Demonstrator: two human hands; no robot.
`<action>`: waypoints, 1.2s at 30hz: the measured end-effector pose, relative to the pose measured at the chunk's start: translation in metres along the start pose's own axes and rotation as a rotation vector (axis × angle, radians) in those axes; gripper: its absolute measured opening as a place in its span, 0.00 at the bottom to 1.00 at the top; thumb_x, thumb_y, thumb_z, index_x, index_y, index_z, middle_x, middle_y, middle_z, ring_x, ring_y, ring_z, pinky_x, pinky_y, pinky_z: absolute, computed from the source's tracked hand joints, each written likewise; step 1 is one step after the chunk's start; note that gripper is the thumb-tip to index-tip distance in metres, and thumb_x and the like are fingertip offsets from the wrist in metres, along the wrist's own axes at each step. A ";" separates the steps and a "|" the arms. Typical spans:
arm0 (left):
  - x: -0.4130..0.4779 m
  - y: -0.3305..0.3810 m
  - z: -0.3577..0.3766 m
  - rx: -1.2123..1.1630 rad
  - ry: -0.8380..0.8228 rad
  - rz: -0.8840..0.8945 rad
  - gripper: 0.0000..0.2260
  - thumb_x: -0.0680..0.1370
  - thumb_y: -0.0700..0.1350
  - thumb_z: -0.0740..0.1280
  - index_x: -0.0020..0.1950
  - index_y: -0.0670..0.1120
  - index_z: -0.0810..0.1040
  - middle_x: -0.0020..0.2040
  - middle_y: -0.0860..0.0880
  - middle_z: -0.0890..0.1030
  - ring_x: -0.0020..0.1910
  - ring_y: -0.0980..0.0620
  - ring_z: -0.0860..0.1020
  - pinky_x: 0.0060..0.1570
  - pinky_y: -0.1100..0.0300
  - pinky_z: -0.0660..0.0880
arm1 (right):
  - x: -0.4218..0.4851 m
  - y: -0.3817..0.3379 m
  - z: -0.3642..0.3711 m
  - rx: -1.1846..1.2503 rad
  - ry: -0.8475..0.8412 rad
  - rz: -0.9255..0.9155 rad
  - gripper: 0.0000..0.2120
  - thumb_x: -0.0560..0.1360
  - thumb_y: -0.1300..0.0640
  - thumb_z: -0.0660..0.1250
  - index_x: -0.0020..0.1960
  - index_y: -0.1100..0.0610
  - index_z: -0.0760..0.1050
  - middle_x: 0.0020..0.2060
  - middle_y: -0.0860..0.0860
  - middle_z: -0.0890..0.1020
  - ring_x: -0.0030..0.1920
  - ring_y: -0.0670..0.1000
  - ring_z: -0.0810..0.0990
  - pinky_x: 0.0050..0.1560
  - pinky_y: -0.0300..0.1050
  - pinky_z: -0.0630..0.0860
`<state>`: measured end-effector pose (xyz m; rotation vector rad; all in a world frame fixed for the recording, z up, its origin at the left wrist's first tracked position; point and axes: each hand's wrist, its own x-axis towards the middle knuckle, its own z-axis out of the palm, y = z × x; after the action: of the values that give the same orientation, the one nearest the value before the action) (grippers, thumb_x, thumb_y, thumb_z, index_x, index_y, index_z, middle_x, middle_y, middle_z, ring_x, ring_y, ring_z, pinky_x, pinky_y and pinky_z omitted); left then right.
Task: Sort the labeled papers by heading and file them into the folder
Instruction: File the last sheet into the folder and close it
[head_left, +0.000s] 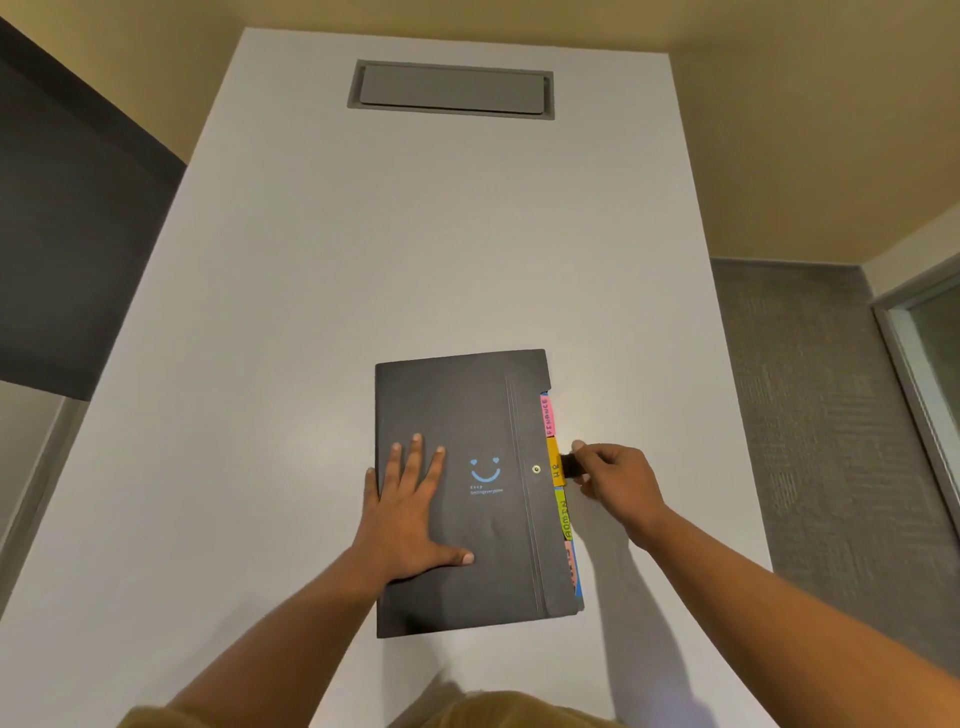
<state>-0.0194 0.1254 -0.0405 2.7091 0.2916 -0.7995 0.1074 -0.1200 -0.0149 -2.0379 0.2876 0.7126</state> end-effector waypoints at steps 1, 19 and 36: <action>0.004 0.000 0.000 0.001 -0.005 0.005 0.61 0.57 0.81 0.61 0.76 0.57 0.30 0.75 0.49 0.26 0.74 0.44 0.27 0.72 0.39 0.36 | 0.001 -0.001 0.001 0.027 0.010 0.010 0.18 0.80 0.46 0.63 0.40 0.55 0.84 0.31 0.46 0.83 0.34 0.49 0.80 0.44 0.47 0.79; 0.033 0.002 -0.004 0.053 -0.051 0.038 0.61 0.59 0.79 0.63 0.75 0.57 0.26 0.74 0.48 0.23 0.71 0.44 0.23 0.69 0.35 0.33 | 0.016 -0.012 0.023 -0.269 0.167 -0.011 0.17 0.68 0.49 0.78 0.45 0.57 0.74 0.38 0.51 0.79 0.40 0.50 0.77 0.34 0.38 0.69; 0.038 0.003 -0.003 0.077 -0.043 0.063 0.61 0.61 0.78 0.64 0.73 0.55 0.24 0.72 0.46 0.21 0.70 0.42 0.22 0.68 0.35 0.32 | 0.018 -0.021 0.035 -0.446 0.180 0.009 0.17 0.72 0.51 0.75 0.49 0.57 0.68 0.42 0.52 0.75 0.43 0.52 0.74 0.42 0.44 0.69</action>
<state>0.0138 0.1277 -0.0588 2.7529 0.1689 -0.8667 0.1184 -0.0784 -0.0247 -2.5335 0.2567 0.6395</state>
